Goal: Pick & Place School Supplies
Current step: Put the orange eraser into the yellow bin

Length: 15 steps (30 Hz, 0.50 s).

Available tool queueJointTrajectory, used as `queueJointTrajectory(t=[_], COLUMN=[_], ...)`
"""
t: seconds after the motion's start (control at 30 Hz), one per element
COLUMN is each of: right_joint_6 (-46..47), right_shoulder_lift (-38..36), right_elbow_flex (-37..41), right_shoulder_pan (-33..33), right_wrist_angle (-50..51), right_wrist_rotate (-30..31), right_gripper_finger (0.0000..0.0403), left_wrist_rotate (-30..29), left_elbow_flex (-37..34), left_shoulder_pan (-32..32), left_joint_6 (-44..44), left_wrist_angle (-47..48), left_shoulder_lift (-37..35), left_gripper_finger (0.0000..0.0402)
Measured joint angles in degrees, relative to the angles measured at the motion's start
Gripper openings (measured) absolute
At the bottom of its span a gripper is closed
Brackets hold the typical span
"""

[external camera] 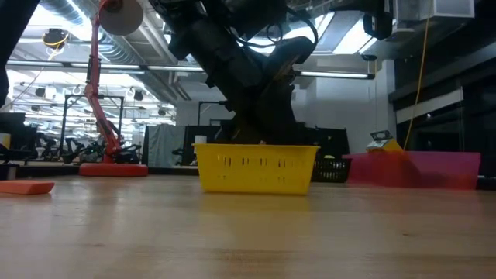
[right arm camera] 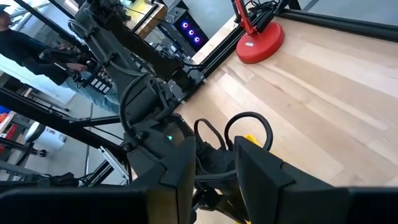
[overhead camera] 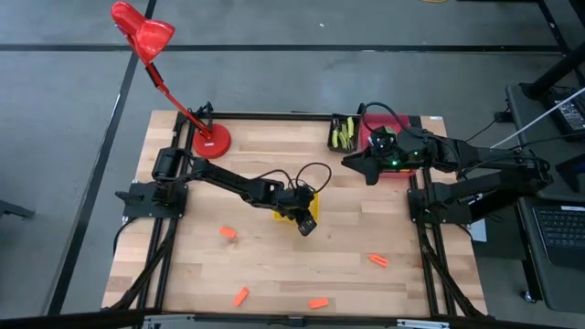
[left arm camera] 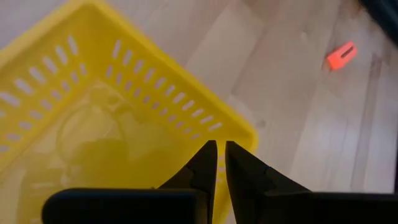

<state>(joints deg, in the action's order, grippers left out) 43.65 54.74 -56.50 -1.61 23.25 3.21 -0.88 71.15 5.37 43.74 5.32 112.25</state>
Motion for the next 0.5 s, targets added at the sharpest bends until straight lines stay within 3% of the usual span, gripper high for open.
queueJointTrajectory(t=[0.5], right_joint_6=[-0.15], right_shoulder_lift=[0.01], right_elbow_flex=[0.0], right_shoulder_pan=[0.01], right_wrist_angle=[-0.12], right_wrist_rotate=[0.36], right_gripper_finger=[0.0113], left_wrist_rotate=[-3.12], left_elbow_flex=[0.0], left_shoulder_pan=[-0.2], left_joint_6=[-0.87], left_wrist_angle=[-2.59], left_shoulder_lift=[-0.18], left_gripper_finger=[0.0029])
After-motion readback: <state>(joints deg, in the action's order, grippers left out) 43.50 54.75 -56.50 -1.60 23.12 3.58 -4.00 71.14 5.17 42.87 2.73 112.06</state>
